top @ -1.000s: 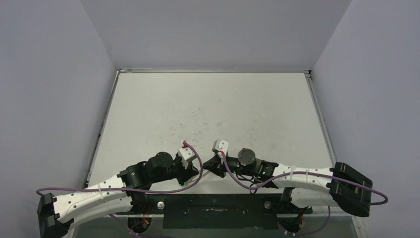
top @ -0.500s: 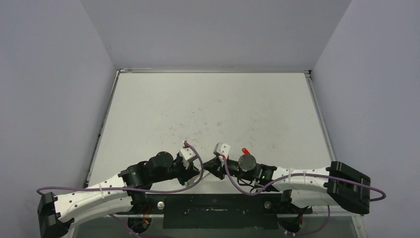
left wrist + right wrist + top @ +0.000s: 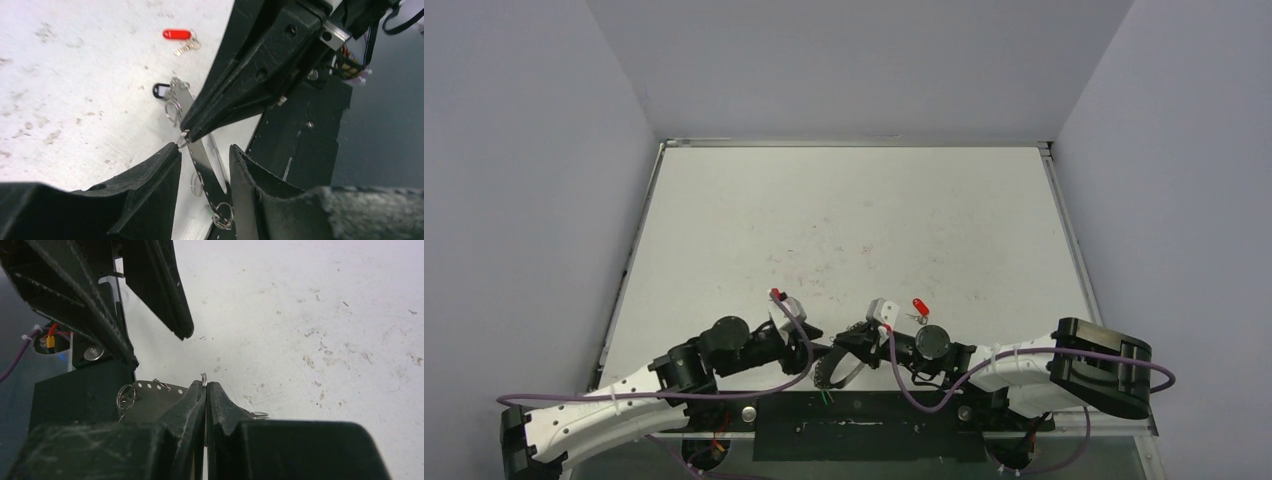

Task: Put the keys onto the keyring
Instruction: Adjust the key on the keyring.

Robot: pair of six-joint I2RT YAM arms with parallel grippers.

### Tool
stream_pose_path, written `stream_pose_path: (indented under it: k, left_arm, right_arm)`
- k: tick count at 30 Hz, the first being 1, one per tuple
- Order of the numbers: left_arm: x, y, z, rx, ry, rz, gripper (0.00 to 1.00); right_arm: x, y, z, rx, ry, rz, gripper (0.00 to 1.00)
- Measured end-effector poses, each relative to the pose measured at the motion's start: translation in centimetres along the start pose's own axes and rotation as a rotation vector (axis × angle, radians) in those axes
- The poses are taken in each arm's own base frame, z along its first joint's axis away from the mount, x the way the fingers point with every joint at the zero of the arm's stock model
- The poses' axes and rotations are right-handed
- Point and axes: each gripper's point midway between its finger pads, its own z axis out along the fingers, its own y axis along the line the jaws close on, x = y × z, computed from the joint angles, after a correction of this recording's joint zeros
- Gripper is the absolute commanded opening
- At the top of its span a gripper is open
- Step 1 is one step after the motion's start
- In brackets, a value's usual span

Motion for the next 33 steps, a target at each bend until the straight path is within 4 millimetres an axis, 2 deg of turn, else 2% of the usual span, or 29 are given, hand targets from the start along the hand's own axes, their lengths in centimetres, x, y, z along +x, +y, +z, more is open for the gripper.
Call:
stream_pose_path:
  k: [6,11,15,24,28,33]
  left_arm:
    - [-2.1,1.4,-1.5,-0.066,-0.16,0.069,0.33]
    - [-0.8,3.3,-1.6,-0.138,-0.17,0.14,0.32]
    - [0.9,3.8,-1.1,-0.141,-0.122,0.187,0.32]
    - [3.0,2.0,0.9,0.001,-0.081,0.256,0.33]
    - [2.2,0.9,1.3,0.062,-0.121,0.273,0.33]
    - [0.8,-0.2,1.2,0.112,-0.188,0.286,0.21]
  right_arm:
    - [-1.0,0.9,0.1,-0.053,-0.035,-0.024,0.0]
    - [-1.8,1.9,-0.2,-0.106,-0.055,-0.048,0.0]
    - [-2.5,2.1,-0.4,-0.119,-0.077,-0.066,0.0]
    - [-2.4,2.4,-0.5,-0.135,-0.068,-0.077,0.0]
    - [-2.3,2.3,-0.5,-0.134,-0.067,-0.084,0.0]
    - [-2.4,2.3,-0.5,-0.134,-0.068,-0.089,0.0]
